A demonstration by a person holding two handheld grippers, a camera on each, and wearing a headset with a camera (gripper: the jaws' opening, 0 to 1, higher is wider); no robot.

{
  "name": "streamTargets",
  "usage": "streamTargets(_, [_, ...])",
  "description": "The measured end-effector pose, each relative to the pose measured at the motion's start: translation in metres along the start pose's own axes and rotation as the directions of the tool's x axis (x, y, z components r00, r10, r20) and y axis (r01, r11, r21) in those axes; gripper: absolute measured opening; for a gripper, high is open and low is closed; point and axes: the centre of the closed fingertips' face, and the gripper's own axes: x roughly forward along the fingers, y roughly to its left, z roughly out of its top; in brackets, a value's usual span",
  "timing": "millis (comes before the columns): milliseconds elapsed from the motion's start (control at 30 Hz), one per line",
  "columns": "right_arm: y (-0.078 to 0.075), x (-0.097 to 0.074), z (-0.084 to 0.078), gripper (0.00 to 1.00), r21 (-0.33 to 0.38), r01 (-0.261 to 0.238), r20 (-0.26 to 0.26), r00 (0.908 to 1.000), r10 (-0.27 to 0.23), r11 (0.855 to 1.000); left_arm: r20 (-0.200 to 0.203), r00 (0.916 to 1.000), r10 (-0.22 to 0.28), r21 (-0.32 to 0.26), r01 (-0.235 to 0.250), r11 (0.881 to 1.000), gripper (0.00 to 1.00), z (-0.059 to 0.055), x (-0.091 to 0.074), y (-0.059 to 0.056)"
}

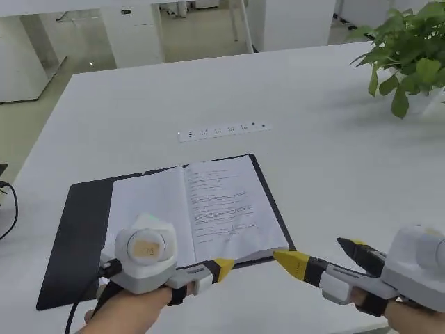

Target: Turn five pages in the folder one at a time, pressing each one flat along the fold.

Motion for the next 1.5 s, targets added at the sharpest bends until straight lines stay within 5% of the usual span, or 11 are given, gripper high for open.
streamTargets(533, [-0.006, -0.003, -0.012, 0.89, 0.039, 0.034, 0.025, 0.9991, -0.035, 0.999, 0.001, 0.9998, -0.022, -0.001, 0.022, 1.000, 0.77, 0.006, 0.081, -0.021])
streamTargets(767, [-0.008, -0.007, -0.010, 0.87, 0.045, 0.046, 0.051, 0.9975, -0.048, 0.998, -0.020, 0.9995, 0.024, -0.005, -0.024, 1.000, 0.71, -0.005, 0.108, -0.015])
streamTargets(833, [-0.010, -0.008, -0.010, 0.86, 0.047, 0.050, 0.054, 0.9972, -0.053, 0.998, -0.062, 0.9968, 0.049, 0.050, -0.046, 0.998, 0.68, -0.018, 0.111, -0.012])
streamTargets(867, [-0.010, -0.008, -0.010, 0.86, 0.048, 0.048, 0.054, 0.9972, -0.051, 0.998, -0.038, 0.9974, 0.061, 0.109, -0.056, 0.992, 0.67, -0.016, 0.111, -0.011])
streamTargets(933, [-0.012, -0.009, -0.013, 0.86, 0.048, 0.053, 0.049, 0.9972, -0.055, 0.997, -0.001, 0.9983, 0.059, 0.053, -0.059, 0.997, 0.66, -0.014, 0.111, -0.014])
streamTargets(1133, [-0.018, -0.009, -0.018, 0.85, 0.054, 0.061, 0.037, 0.9973, -0.063, 0.997, 0.057, 0.9975, 0.043, 0.041, -0.045, 0.998, 0.61, -0.015, 0.108, -0.013])
streamTargets(1367, [-0.021, -0.005, -0.017, 0.84, 0.051, 0.060, 0.024, 0.9978, -0.061, 0.997, 0.088, 0.9953, 0.040, 0.038, -0.043, 0.998, 0.48, -0.016, 0.107, -0.009])
streamTargets(1500, [-0.024, 0.001, -0.017, 0.83, 0.039, 0.054, 0.003, 0.9985, -0.054, 0.998, 0.101, 0.9948, 0.010, 0.043, -0.014, 0.999, 0.34, -0.016, 0.108, -0.021])
